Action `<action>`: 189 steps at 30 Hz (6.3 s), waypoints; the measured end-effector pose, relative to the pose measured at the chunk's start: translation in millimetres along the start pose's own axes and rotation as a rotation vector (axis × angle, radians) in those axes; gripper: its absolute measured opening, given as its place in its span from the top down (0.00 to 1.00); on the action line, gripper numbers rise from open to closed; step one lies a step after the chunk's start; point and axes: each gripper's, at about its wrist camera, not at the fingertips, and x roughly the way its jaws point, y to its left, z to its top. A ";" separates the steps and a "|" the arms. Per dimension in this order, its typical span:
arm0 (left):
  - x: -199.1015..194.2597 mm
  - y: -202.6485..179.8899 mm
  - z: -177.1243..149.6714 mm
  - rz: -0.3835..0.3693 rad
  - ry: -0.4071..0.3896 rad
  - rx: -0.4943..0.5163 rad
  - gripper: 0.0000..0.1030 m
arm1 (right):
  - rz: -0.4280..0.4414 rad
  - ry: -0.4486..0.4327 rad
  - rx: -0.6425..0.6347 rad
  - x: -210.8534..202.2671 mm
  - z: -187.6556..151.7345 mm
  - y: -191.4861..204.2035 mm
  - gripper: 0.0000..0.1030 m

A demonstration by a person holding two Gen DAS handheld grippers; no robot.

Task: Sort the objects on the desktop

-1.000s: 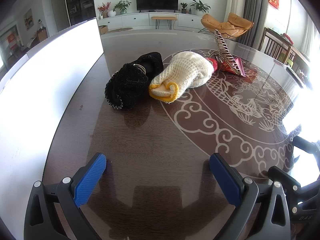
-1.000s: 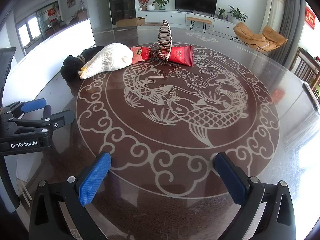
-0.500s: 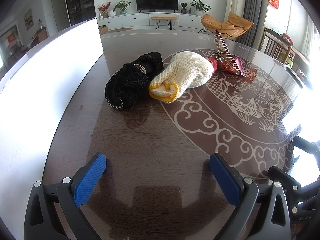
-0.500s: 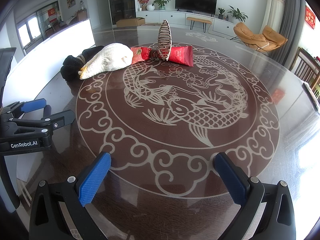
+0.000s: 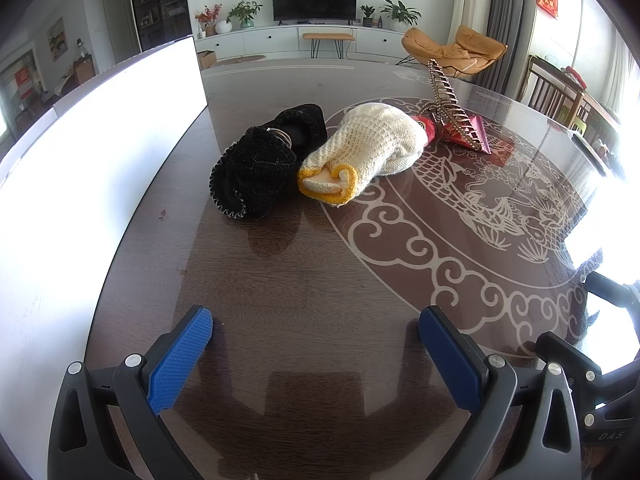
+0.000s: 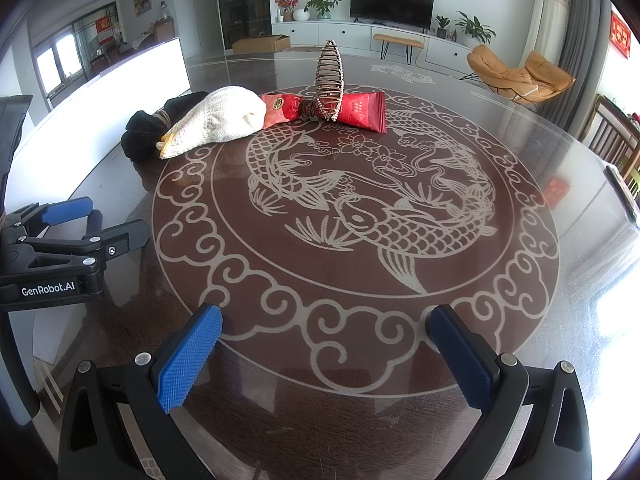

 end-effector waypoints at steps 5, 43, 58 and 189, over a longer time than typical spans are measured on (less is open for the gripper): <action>0.5 -0.1 -0.2 0.000 0.000 0.000 0.00 | 0.000 0.000 0.000 0.0 0.0 0.1 0.00; -1.1 0.3 -0.6 0.001 0.000 -0.001 0.00 | -0.001 0.000 -0.001 -0.1 0.1 0.0 0.00; -1.5 0.2 -0.5 0.000 0.000 -0.001 0.00 | 0.000 0.000 0.000 -0.9 -0.1 0.7 0.00; -21.9 19.2 -34.4 -0.065 -0.011 0.084 0.00 | 0.294 0.052 0.113 -11.9 14.1 -5.4 0.00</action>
